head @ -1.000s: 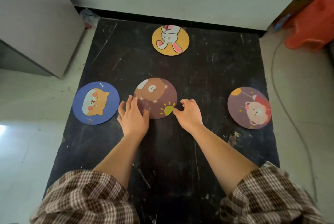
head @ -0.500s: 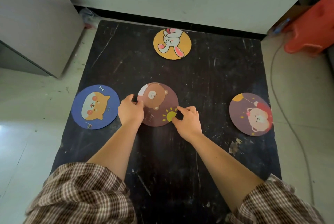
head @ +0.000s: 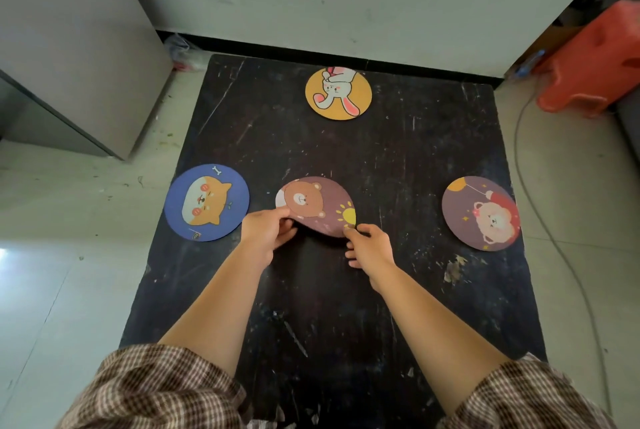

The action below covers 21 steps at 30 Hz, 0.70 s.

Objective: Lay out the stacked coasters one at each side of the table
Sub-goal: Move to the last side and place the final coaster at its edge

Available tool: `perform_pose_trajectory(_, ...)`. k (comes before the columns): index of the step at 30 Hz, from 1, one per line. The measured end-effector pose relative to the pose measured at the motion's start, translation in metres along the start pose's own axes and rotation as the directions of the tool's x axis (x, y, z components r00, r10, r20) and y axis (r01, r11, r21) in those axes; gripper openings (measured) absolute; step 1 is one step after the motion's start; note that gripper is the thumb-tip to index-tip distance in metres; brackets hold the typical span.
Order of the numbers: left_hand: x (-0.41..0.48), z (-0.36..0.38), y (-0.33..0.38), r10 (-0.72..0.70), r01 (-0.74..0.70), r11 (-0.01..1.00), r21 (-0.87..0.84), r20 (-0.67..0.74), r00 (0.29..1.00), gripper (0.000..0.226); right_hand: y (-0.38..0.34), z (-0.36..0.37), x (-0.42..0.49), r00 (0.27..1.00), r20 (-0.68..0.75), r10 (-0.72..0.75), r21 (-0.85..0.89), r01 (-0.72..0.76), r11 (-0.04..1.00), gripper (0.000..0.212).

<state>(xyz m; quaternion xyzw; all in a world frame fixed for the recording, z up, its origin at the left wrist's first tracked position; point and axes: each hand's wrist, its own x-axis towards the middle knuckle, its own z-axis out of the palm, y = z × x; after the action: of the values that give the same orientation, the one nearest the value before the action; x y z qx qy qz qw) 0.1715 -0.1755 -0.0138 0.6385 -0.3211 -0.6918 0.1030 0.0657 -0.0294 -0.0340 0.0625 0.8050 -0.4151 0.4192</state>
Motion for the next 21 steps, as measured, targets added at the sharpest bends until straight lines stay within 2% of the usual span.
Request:
perform_pose_trajectory(3, -0.014, -0.004, -0.016, -0.023, 0.025, 0.999, -0.036, 0.055, 0.998, 0.006, 0.003, 0.006, -0.012, 0.994, 0.042, 0.096, 0.19, -0.102, 0.976, 0.037)
perform_pose_trajectory(6, -0.025, -0.013, -0.035, -0.041, 0.038, 0.999, 0.035, 0.095, 0.995, 0.007, 0.007, 0.007, -0.024, 0.994, 0.029, 0.103, 0.276, -0.107, 0.955, 0.026)
perform_pose_trajectory(11, -0.032, -0.037, -0.061, -0.123, 0.082, 0.978, 0.19, 0.213, 0.969, 0.015, 0.014, -0.015, -0.035, 0.998, -0.03, 0.046, 0.197, -0.039, 0.98, 0.031)
perform_pose_trajectory(14, -0.03, -0.049, -0.071, -0.089, 0.061, 0.988, 0.139, 0.205, 0.975, 0.02, 0.022, -0.031, -0.041, 0.998, 0.049, 0.029, 0.171, -0.037, 0.985, 0.033)
perform_pose_trajectory(16, -0.03, -0.053, -0.077, -0.056, 0.035, 0.992, 0.119, 0.184, 0.981, 0.015, 0.03, -0.04, -0.045, 0.993, 0.113, 0.024, 0.115, -0.037, 0.993, 0.034)
perform_pose_trajectory(21, -0.04, -0.061, -0.098, 0.007, -0.044, 0.976, 0.214, 0.173, 0.985, 0.014, 0.049, -0.057, -0.053, 0.975, 0.22, 0.039, -0.042, -0.031, 0.999, 0.034)
